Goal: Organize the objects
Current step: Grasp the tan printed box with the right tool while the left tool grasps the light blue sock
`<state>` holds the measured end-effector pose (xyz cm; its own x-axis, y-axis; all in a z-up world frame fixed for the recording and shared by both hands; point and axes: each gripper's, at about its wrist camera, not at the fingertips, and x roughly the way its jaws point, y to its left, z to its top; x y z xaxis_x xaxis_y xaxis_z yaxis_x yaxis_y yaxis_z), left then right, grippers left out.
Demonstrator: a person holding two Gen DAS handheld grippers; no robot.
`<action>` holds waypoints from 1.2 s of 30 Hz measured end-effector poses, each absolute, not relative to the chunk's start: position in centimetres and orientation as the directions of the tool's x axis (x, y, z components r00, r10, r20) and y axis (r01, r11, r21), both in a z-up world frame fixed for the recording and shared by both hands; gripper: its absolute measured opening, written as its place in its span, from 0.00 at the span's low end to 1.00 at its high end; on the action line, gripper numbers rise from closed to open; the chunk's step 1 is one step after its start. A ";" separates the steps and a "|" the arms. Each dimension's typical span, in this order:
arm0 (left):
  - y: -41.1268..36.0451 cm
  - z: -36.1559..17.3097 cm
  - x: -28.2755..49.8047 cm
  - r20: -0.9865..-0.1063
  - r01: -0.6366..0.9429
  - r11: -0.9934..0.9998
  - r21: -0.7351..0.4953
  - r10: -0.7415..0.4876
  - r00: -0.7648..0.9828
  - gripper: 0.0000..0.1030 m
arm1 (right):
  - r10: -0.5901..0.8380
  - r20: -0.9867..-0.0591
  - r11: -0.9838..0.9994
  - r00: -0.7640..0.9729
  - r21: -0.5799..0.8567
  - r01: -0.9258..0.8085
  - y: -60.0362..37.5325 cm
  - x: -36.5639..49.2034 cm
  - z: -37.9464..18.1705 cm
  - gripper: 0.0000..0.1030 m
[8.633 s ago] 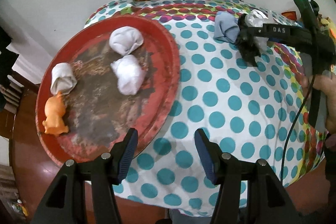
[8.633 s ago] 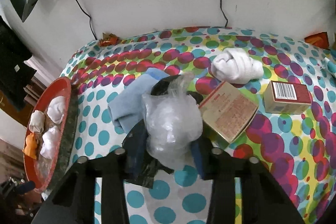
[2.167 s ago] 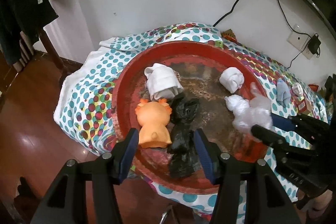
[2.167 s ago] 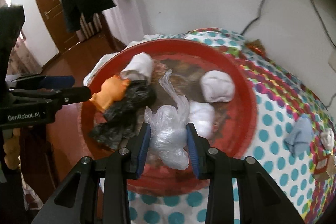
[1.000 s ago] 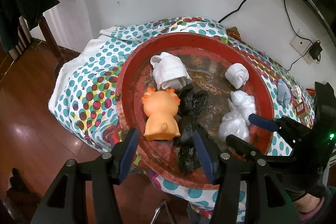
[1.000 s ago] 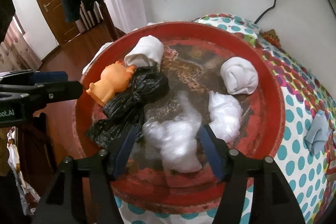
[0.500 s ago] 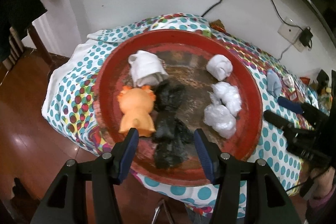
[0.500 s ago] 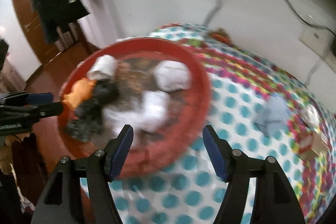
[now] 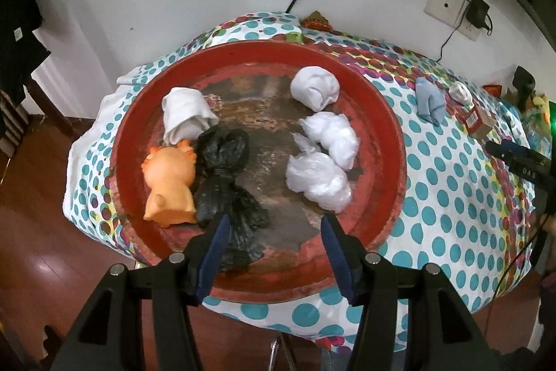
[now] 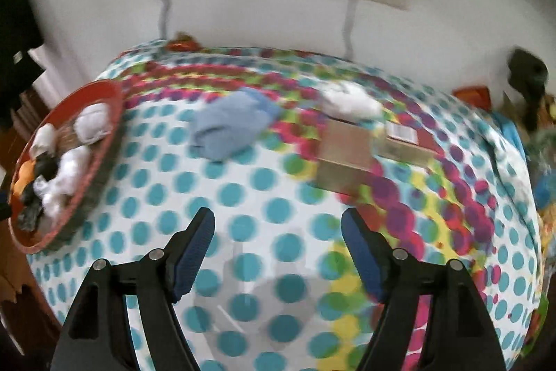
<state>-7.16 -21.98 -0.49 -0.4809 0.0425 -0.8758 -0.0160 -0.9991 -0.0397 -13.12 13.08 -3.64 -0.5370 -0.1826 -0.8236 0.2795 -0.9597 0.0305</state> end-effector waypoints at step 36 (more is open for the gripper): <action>-2.2 -3.7 -17.9 -0.894 -0.355 -0.912 -0.204 0.322 -0.312 0.54 | -0.232 -0.746 -0.966 -0.625 0.098 0.241 17.4 -17.4 -6.9 0.44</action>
